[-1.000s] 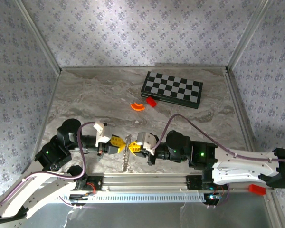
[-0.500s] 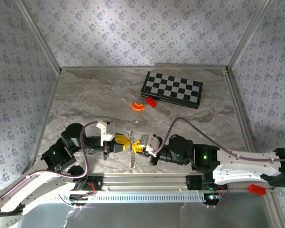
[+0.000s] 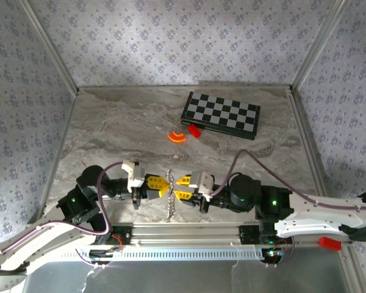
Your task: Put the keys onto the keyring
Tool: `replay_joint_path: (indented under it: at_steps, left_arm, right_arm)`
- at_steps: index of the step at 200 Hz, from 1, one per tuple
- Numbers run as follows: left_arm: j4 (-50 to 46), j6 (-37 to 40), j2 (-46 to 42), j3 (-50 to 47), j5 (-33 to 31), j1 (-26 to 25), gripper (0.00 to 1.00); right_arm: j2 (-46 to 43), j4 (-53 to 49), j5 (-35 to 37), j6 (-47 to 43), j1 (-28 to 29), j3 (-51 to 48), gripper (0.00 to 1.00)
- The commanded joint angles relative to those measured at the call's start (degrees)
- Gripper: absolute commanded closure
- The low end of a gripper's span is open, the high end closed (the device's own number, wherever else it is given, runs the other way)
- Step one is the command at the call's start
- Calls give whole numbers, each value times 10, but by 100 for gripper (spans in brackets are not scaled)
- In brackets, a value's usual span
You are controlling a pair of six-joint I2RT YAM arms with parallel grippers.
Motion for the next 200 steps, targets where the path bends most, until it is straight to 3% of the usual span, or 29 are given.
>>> replay_joint_path:
  at_steps: [1, 37, 111, 200]
  left_arm:
    - [74, 8, -14, 5, 33, -12, 100]
    - [87, 16, -16, 7, 51, -30, 100]
    - [87, 39, -20, 9, 15, -63, 100]
    - [79, 46, -20, 12, 1, -78, 100]
  right_arm:
    - [-38, 13, -28, 29, 2, -5, 69]
    - [-43, -20, -17, 41, 3, 12, 71]
    - [17, -25, -48, 36, 31, 52, 69]
    - [21, 8, -40, 26, 38, 41, 86]
